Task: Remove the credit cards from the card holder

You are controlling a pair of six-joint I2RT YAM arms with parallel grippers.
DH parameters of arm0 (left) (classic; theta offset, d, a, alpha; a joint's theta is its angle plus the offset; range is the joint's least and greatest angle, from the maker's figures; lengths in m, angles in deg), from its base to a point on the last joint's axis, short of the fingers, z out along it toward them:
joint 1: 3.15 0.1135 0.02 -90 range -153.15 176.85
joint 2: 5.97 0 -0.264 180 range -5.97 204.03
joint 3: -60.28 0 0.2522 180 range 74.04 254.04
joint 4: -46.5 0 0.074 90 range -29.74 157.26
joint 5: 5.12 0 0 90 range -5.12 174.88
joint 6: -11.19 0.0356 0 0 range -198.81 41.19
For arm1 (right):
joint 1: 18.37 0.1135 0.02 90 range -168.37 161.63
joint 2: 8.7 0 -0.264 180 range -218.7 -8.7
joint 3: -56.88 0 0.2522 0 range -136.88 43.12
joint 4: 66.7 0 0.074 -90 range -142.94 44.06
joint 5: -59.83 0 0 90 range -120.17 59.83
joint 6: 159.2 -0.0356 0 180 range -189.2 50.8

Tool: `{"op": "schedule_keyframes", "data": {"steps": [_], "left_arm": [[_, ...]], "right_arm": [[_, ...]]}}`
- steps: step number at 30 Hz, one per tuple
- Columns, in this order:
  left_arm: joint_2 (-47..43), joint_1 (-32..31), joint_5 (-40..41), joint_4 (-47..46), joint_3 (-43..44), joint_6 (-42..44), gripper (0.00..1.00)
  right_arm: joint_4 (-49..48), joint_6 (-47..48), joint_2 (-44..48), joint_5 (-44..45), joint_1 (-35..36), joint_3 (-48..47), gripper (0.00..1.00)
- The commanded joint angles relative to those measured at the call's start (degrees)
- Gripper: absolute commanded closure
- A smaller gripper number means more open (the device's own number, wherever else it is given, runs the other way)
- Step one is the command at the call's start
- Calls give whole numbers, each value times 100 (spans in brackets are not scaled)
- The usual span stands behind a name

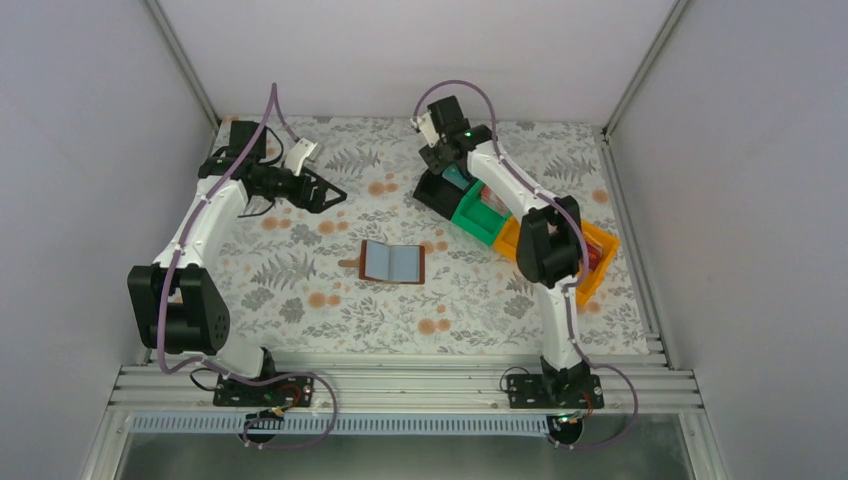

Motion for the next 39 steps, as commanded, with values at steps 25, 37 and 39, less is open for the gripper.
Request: {"op": "schedule_keyframes", "data": {"steps": [25, 37, 39], "left_arm": [[1108, -568, -116, -1007, -1793, -919, 0], [1708, -626, -598, -1288, -2143, -1166, 11], [1803, -632, -711, -1293, -2151, -1176, 14]], "right_arm": [[241, -2896, 1703, -737, 568, 1874, 75], [-1339, -4726, 2269, -2238, 1593, 4879, 59], [-1414, -4786, 2206, -2291, 1611, 5014, 61]]}}
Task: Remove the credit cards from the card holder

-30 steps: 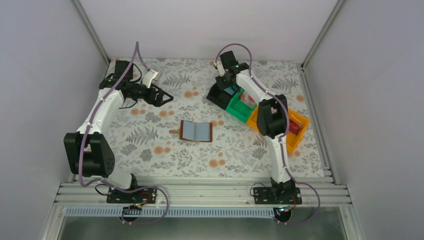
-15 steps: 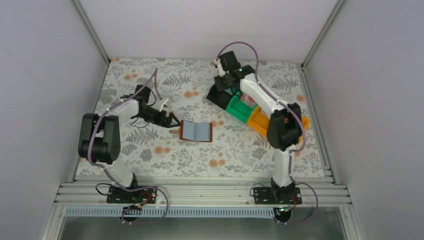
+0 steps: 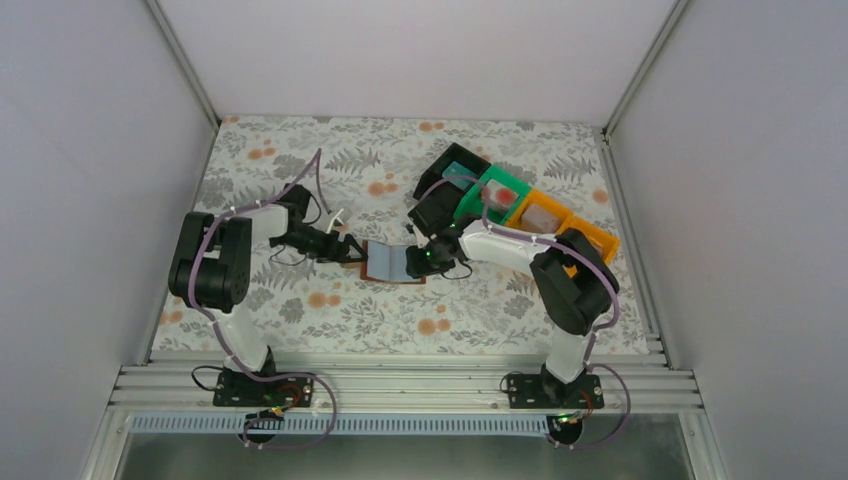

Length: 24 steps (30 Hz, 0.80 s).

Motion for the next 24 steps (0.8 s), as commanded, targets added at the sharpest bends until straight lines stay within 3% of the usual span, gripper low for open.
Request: {"op": "schedule_keyframes", "data": {"steps": [1, 12, 15, 19, 24], "left_arm": [[295, -35, -393, -132, -85, -75, 16], [621, -405, -678, -152, -8, -64, 48], [690, -441, -739, -104, 53, -26, 66], [688, -437, -731, -20, 87, 55, 97], [405, -441, -733, 318, 356, 480, 98]], "right_arm": [[-663, -573, -79, -252, 73, 186, 61], [-1021, -580, -633, -585, 150, -1, 67], [-975, -554, -708, -600, 167, -106, 67], [-980, -446, -496, -704, 163, -64, 66], [-1084, -26, 398, -600, 46, 189, 61]]}}
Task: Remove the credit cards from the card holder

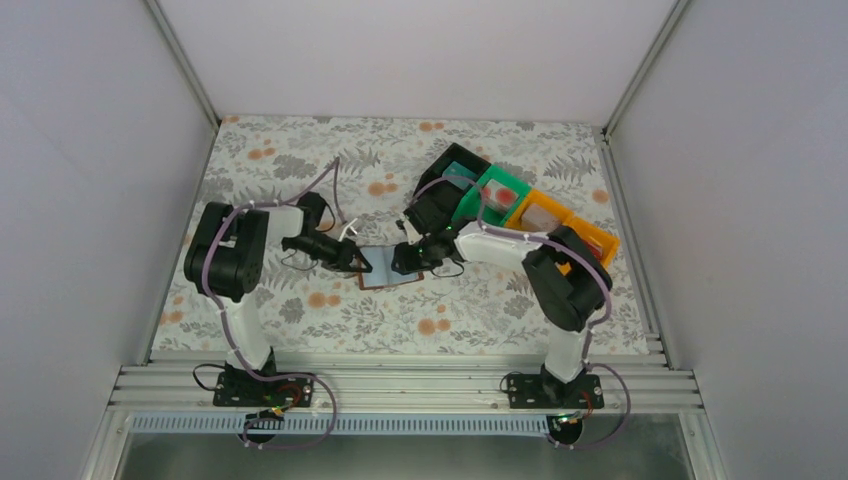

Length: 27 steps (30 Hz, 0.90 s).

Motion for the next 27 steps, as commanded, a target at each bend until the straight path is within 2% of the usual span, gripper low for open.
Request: {"op": "schedule_keyframes", "data": {"steps": [1, 4, 7, 10, 14, 19, 27], "left_arm": [[-352, -29, -56, 415, 406, 653, 98], [-1054, -29, 167, 705, 754, 1253, 98], [-1903, -30, 496, 998, 1147, 1939, 98], [-2049, -32, 225, 2337, 2218, 3065, 97], [-2162, -73, -408, 3513, 3382, 3861, 98], [-2350, -205, -422, 3824, 4115, 3530, 98], [-2567, -505, -219, 4053, 4530, 3448, 98]], "right_arm": [[-101, 476, 1050, 67, -92, 281, 59], [-315, 776, 2055, -2, -377, 622, 50], [-551, 1066, 2980, -425, -819, 941, 39], [-755, 1403, 3677, -870, -1185, 1021, 31], [-830, 1914, 4121, -1307, -1291, 827, 21], [-1177, 2207, 4599, -1864, -1309, 726, 12], [-324, 2714, 4747, -1117, -1331, 263, 13]]}}
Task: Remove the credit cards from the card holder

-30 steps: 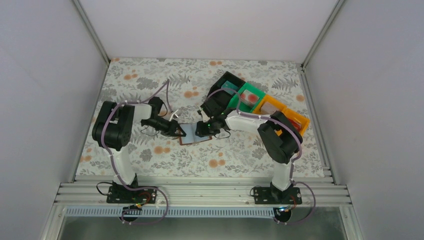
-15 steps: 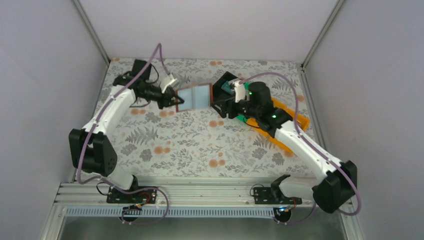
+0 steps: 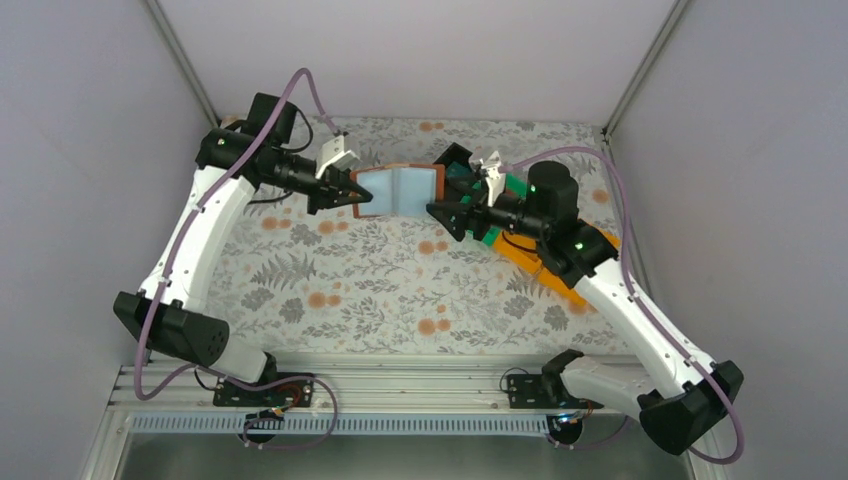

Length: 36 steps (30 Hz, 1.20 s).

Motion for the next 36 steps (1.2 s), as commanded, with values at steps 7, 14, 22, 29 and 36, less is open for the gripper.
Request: {"op": "schedule_keyframes", "data": {"steps": [7, 14, 22, 29, 36], "left_arm": [[-233, -171, 7, 397, 521, 85, 98], [-224, -229, 10, 376, 547, 40, 98], [-194, -336, 56, 271, 502, -62, 98], [-226, -384, 83, 285, 460, 3, 98], [-227, -472, 111, 163, 339, -24, 97]], "right_arm": [[662, 777, 154, 186, -147, -453, 34], [704, 846, 223, -153, -163, -449, 43], [805, 998, 33, -934, -164, -429, 34], [806, 1057, -93, -1044, -168, -474, 65], [719, 948, -140, -1133, -166, -481, 70]]}}
